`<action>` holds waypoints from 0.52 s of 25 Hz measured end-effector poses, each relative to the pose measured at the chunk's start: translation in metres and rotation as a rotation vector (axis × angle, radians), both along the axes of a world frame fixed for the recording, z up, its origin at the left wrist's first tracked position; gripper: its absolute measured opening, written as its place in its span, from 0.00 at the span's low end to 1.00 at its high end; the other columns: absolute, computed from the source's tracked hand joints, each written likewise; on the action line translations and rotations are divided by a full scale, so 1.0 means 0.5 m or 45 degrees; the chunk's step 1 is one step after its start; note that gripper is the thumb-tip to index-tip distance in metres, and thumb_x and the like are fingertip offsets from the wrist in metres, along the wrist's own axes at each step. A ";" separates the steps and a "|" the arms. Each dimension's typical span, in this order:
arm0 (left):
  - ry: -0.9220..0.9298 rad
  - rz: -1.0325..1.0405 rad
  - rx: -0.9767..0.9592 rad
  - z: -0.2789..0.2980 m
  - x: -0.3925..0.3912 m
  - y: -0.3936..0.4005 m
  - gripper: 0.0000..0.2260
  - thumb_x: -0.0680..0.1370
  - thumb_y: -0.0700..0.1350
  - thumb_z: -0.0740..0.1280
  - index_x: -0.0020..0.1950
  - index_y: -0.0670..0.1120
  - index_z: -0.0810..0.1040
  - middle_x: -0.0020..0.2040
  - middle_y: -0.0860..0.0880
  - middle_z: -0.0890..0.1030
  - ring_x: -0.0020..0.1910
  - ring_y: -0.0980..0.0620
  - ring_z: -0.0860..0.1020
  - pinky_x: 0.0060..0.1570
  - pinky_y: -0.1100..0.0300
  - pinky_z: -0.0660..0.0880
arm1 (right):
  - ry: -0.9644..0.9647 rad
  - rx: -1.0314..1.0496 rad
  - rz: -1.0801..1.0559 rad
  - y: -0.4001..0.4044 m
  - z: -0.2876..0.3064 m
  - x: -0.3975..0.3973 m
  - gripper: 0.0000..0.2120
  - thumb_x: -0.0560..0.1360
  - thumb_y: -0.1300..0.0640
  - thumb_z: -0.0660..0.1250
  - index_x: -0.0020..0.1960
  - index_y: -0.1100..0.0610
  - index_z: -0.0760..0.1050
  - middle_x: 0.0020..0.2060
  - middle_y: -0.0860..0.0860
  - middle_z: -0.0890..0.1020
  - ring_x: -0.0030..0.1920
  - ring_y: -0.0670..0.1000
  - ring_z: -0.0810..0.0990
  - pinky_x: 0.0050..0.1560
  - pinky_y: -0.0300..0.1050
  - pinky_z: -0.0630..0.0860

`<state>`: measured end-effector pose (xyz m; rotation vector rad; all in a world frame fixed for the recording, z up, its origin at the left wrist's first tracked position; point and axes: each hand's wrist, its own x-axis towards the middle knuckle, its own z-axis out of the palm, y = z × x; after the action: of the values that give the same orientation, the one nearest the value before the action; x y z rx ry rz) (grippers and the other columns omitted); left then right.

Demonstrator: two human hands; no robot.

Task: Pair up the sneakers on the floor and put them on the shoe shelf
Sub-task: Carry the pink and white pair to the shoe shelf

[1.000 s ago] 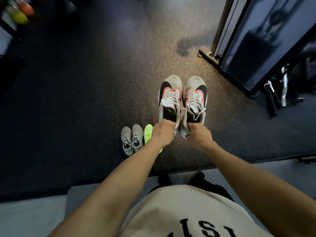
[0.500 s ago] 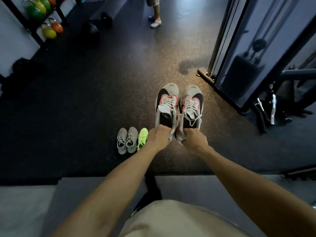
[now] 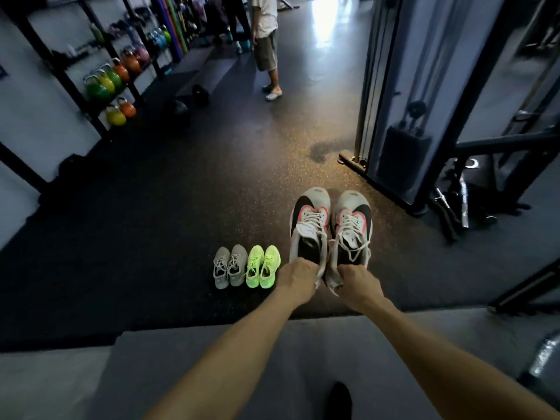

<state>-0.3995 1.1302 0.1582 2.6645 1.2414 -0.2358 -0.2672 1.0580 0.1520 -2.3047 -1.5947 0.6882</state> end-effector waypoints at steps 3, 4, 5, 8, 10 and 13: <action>0.017 -0.099 0.018 0.001 -0.001 -0.104 0.11 0.78 0.47 0.65 0.58 0.43 0.78 0.56 0.41 0.78 0.55 0.40 0.79 0.52 0.49 0.75 | -0.042 -0.024 -0.114 -0.122 -0.003 -0.013 0.05 0.75 0.54 0.64 0.48 0.54 0.76 0.47 0.53 0.81 0.45 0.56 0.79 0.41 0.45 0.70; 0.019 -0.133 0.015 -0.003 0.000 -0.143 0.11 0.78 0.47 0.65 0.58 0.43 0.78 0.57 0.41 0.78 0.55 0.39 0.79 0.52 0.49 0.75 | -0.055 -0.022 -0.155 -0.170 -0.007 -0.016 0.06 0.74 0.54 0.64 0.48 0.54 0.76 0.48 0.53 0.81 0.47 0.57 0.79 0.40 0.45 0.69; 0.028 -0.171 -0.001 -0.011 -0.001 -0.186 0.11 0.78 0.47 0.65 0.58 0.44 0.78 0.57 0.41 0.78 0.55 0.39 0.79 0.52 0.49 0.75 | -0.060 -0.019 -0.195 -0.222 -0.014 -0.022 0.07 0.74 0.53 0.64 0.48 0.55 0.76 0.48 0.53 0.82 0.48 0.58 0.80 0.40 0.45 0.69; 0.031 -0.289 -0.058 -0.029 0.011 -0.315 0.09 0.78 0.45 0.66 0.56 0.45 0.79 0.55 0.42 0.79 0.55 0.40 0.79 0.50 0.49 0.76 | -0.086 -0.030 -0.340 -0.382 -0.031 -0.033 0.08 0.73 0.51 0.64 0.48 0.54 0.76 0.49 0.54 0.81 0.49 0.59 0.80 0.39 0.46 0.70; 0.024 -0.362 -0.097 -0.034 0.025 -0.399 0.09 0.77 0.45 0.67 0.55 0.46 0.80 0.55 0.42 0.80 0.55 0.41 0.79 0.49 0.49 0.76 | -0.084 -0.057 -0.431 -0.482 -0.033 -0.040 0.08 0.73 0.50 0.64 0.47 0.54 0.76 0.49 0.54 0.81 0.49 0.59 0.80 0.39 0.46 0.71; 0.039 -0.572 -0.084 -0.036 0.067 -0.540 0.10 0.77 0.44 0.66 0.57 0.46 0.81 0.55 0.43 0.80 0.56 0.41 0.79 0.50 0.49 0.76 | -0.022 -0.102 -0.621 -0.654 -0.022 -0.037 0.07 0.73 0.53 0.64 0.46 0.56 0.74 0.48 0.54 0.80 0.50 0.59 0.79 0.42 0.48 0.72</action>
<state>-0.3658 0.8601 0.1401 2.8548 0.6115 -0.3733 -0.2856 0.7312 0.1409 -2.6150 -0.9559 0.6155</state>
